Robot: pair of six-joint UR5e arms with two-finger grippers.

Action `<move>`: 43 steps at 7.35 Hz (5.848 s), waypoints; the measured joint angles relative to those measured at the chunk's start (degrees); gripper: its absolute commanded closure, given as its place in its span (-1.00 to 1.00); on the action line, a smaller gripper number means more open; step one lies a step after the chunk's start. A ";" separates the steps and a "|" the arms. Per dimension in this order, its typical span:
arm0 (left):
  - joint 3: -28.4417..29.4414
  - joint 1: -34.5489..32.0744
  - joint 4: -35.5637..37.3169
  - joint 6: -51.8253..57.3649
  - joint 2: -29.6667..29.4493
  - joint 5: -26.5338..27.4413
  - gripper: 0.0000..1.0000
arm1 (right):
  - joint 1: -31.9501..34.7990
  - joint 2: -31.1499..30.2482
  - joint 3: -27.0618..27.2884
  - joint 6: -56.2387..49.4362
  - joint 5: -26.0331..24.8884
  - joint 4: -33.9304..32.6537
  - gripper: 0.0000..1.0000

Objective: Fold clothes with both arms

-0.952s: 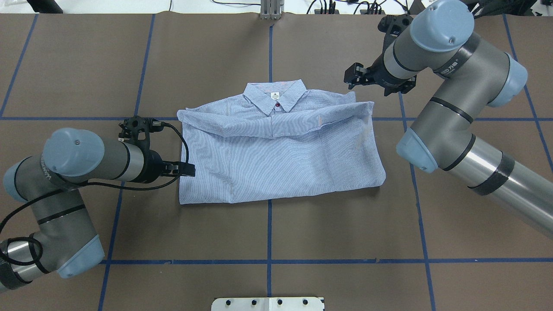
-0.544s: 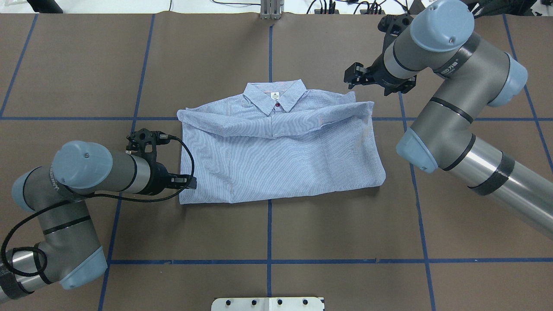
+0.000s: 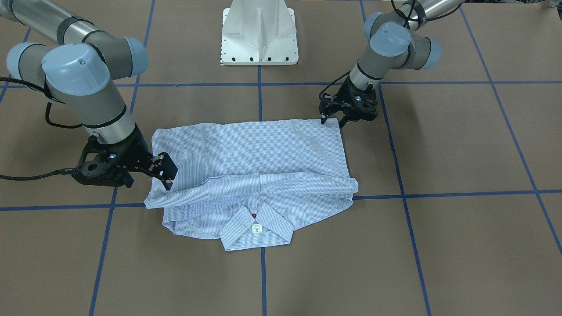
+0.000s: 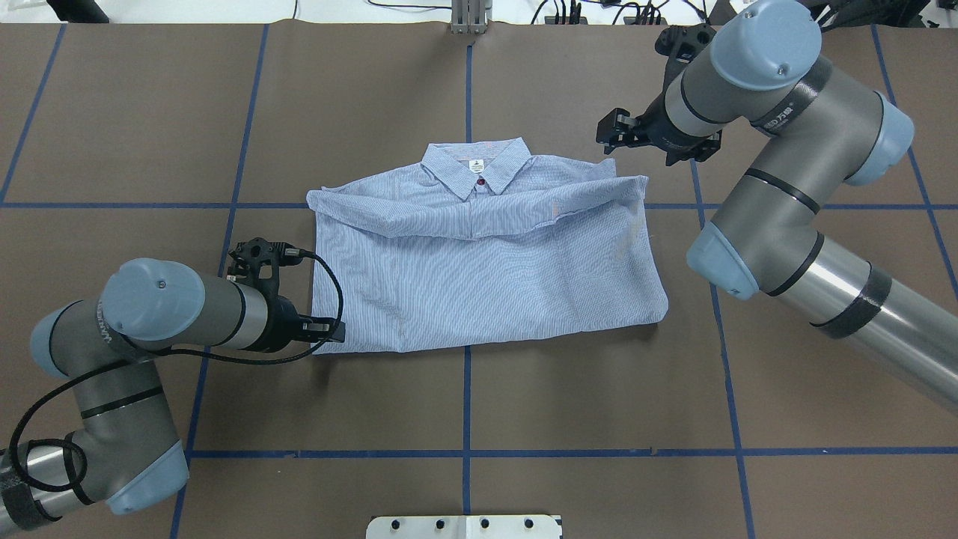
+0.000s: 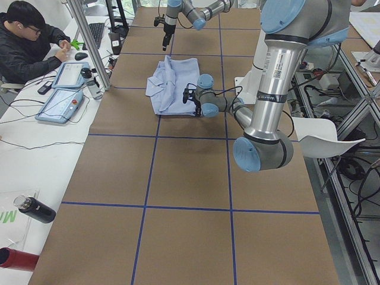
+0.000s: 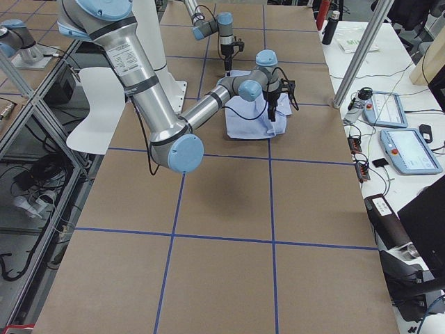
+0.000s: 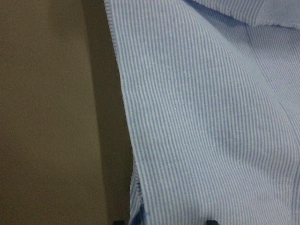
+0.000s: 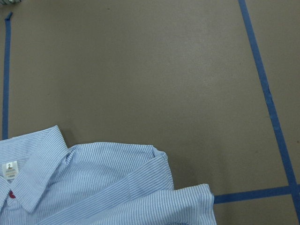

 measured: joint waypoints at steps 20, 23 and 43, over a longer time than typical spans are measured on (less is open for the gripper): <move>39.54 -24.88 -3.41 22.82 -28.75 0.15 -1.00 | -2.04 0.51 0.75 1.11 -0.57 -0.05 -1.00; 23.55 -26.00 -3.82 22.40 -16.75 -6.21 -1.00 | -6.65 2.12 1.07 12.17 -1.95 -0.38 -0.91; 17.47 -25.32 -2.96 18.93 -12.48 -6.59 -1.00 | -33.34 0.07 12.98 52.26 -23.48 -13.54 -0.98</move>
